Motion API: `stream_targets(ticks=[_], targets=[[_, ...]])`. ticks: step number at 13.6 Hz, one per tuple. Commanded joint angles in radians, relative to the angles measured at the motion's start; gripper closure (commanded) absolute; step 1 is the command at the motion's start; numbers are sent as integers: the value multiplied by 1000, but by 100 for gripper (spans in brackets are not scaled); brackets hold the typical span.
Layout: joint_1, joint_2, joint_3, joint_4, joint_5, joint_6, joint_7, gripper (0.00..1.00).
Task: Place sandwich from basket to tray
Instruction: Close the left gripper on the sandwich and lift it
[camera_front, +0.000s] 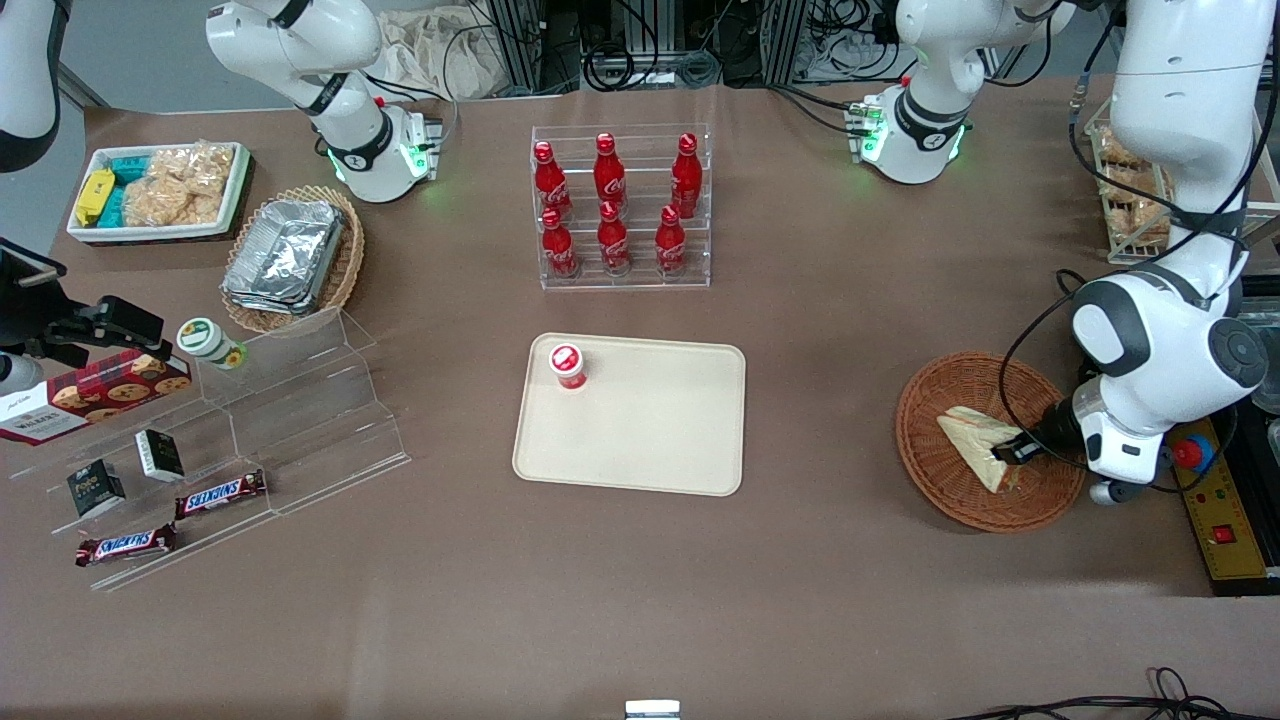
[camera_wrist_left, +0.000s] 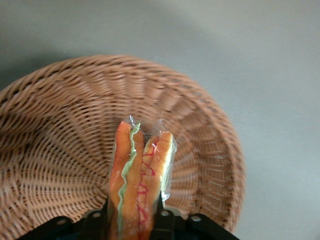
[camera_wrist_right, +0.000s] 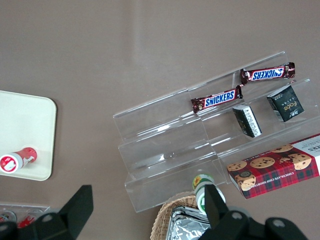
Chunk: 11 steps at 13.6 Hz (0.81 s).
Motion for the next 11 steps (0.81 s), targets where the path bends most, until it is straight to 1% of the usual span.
stream_targets(ticks=[1,3,6,8,9,11], targets=[[-29,-65,7,26,36,-56,-28,95],[-31,-102,7,96,76,-192,-39,95],[-44,-117,4,297,194,-489,-134,95],[-107,-115,3,435,262,-683,-177,95],[-138,-117,3,483,282,-758,-207,95],[-204,-116,1,575,290,-890,-261,95]])
